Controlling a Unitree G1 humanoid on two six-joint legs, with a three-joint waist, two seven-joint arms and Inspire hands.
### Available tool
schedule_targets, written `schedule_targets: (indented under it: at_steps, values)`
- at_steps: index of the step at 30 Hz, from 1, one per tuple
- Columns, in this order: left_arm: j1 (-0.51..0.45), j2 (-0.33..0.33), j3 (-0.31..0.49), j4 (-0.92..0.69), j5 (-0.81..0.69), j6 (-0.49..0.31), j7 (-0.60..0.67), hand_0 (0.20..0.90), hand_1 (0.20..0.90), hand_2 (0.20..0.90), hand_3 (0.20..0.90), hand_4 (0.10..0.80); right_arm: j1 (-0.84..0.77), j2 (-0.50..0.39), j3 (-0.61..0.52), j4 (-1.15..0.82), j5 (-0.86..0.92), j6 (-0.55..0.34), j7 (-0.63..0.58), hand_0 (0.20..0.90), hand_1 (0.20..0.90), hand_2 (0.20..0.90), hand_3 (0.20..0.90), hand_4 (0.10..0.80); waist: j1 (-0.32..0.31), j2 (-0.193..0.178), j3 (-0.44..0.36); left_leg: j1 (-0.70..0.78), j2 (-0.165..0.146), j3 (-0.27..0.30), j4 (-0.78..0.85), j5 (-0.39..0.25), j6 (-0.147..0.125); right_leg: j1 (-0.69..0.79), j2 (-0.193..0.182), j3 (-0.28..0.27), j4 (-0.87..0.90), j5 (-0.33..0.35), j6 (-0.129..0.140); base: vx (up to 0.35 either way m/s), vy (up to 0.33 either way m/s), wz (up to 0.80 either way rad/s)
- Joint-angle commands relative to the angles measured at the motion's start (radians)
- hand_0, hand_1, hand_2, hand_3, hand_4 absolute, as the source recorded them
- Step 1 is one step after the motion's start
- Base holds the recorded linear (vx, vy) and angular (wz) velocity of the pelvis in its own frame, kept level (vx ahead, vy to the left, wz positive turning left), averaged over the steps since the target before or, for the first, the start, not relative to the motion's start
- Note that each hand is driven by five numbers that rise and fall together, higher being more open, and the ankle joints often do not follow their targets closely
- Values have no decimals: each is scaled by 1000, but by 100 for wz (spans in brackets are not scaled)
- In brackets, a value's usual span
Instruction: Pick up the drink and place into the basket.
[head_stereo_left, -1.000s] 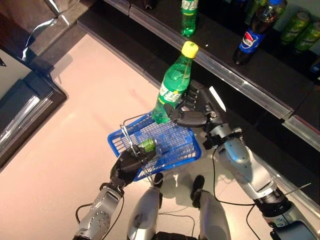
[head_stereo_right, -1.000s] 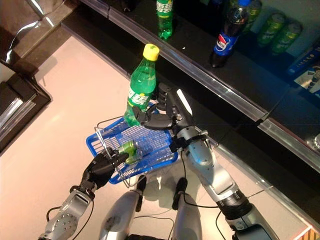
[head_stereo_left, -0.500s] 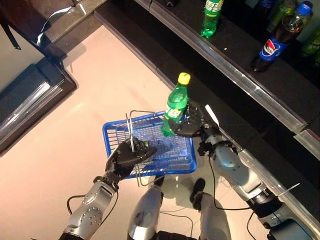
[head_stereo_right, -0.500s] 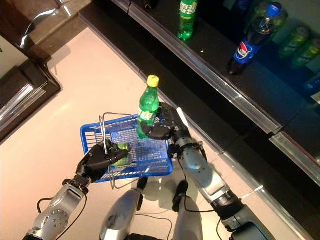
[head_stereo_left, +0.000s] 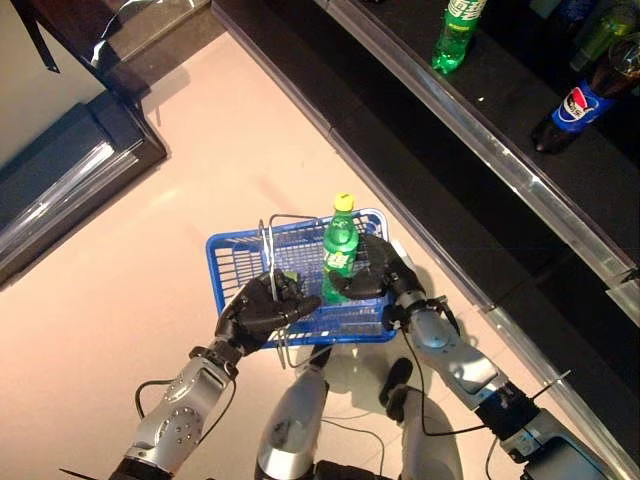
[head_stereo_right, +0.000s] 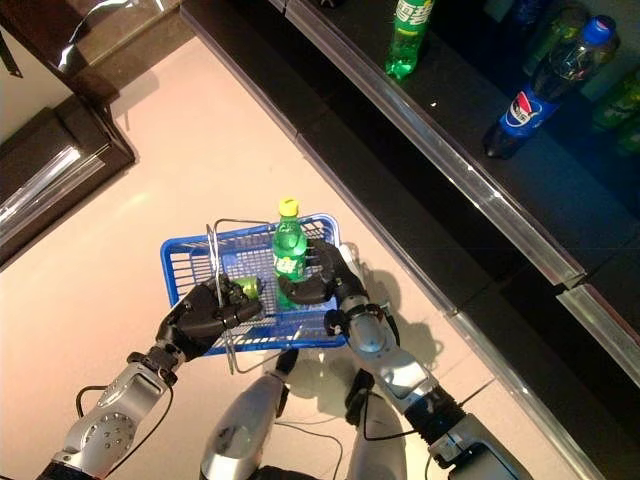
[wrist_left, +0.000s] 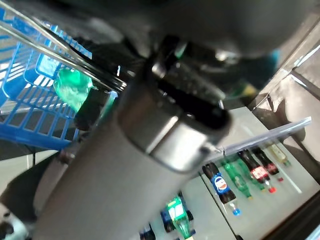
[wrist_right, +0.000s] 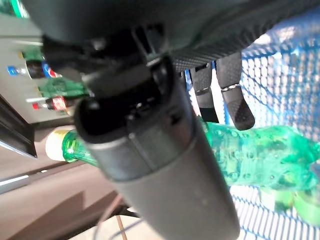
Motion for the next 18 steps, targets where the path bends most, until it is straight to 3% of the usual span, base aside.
schedule_targets:
  at_steps: [1,9,18]
  values:
    - [-134,-6,30,-415,-41,-132,-215,300,300,300,200,100,-120,105,38,-58,-45,-135,-5,300,300,300,200,100,0,10,-81,-77,-77,-20,83,46,60,105,10,-21,-42,12,-41,-6,-18,4]
    - [-167,-12,30,-425,-46,-92,-242,300,300,300,200,100,-166,139,67,115,-220,-98,-33,300,300,300,200,100,25,18,-89,-81,-88,-38,79,47,58,111,1,-43,-45,11,-39,4,-9,9]
    - [-205,-7,20,-441,-37,-64,-294,300,300,300,200,100,-208,96,119,278,-478,-9,-33,300,300,300,200,100,43,17,-96,-86,-94,-53,77,48,56,112,-6,-59,-47,15,-33,4,-4,2]
